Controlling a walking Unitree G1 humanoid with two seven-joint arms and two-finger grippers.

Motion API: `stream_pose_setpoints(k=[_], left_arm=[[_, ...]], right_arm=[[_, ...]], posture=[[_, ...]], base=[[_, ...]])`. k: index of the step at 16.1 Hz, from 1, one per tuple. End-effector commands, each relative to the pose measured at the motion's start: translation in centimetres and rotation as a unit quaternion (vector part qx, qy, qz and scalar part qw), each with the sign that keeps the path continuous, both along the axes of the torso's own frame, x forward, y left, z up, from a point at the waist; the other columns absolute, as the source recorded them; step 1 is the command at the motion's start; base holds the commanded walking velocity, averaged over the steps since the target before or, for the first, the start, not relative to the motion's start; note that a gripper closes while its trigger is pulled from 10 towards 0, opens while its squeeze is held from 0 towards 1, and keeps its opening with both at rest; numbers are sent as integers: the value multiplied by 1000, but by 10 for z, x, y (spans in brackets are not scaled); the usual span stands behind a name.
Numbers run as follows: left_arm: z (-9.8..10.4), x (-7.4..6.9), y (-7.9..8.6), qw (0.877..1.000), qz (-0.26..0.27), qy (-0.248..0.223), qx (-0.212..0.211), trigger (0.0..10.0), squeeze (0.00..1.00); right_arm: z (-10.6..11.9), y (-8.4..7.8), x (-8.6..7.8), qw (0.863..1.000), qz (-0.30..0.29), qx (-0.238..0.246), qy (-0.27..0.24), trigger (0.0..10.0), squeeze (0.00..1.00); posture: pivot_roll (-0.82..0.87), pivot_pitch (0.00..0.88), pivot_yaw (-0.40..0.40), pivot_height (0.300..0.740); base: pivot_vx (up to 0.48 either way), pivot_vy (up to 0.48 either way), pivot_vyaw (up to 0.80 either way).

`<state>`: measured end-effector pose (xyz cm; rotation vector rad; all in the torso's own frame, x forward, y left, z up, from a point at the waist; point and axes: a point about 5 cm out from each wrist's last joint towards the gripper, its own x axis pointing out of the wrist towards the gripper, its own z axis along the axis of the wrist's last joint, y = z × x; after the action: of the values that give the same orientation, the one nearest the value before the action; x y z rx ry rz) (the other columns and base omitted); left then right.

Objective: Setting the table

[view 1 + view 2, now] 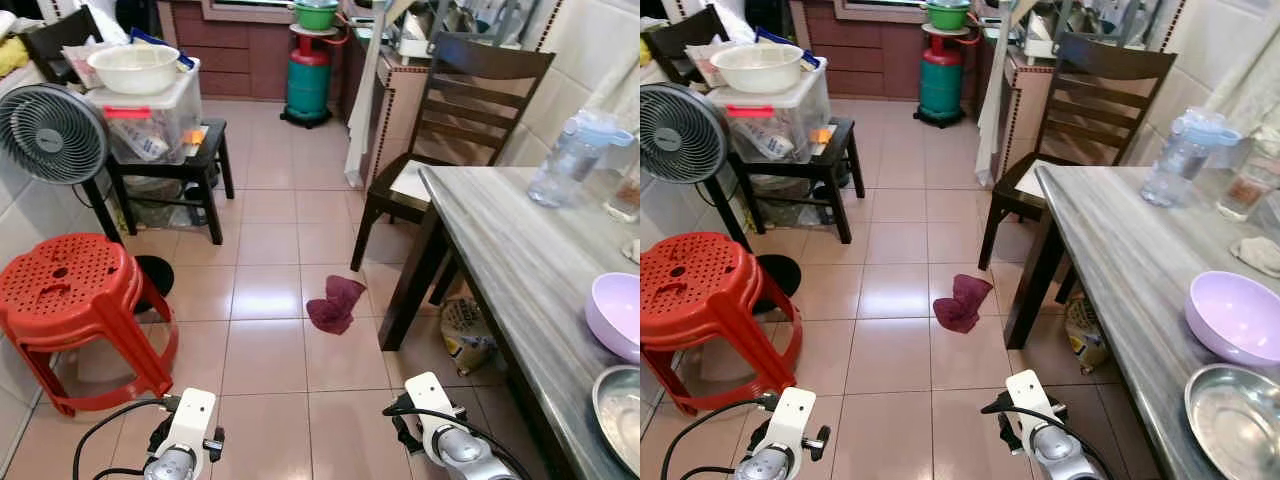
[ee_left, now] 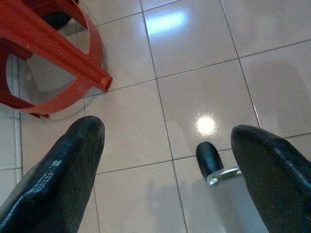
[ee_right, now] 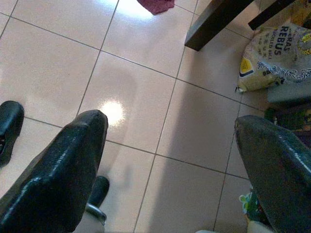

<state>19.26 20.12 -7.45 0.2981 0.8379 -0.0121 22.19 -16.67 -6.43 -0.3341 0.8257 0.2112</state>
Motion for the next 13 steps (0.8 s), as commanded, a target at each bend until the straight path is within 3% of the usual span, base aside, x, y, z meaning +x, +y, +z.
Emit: stream_pose_setpoints(k=[1,3,13], left_arm=[[-2,-2,-2,1000,-13,12,2,10000,0],[-2,-2,-3,1000,-18,15,2,10000,0],[-3,-3,0,999,-33,29,13,10000,0]], right_arm=[[-1,-2,-1,1000,-10,2,2,10000,0],[-1,-2,-2,1000,-13,4,1,10000,0],[-4,-1,-8,1000,-17,12,-5,10000,0]], posture=[[-54,0,-28,740],[-61,0,-19,740],[-78,0,-2,740]], base=[[0,0,0],[0,0,0],[0,480,0]])
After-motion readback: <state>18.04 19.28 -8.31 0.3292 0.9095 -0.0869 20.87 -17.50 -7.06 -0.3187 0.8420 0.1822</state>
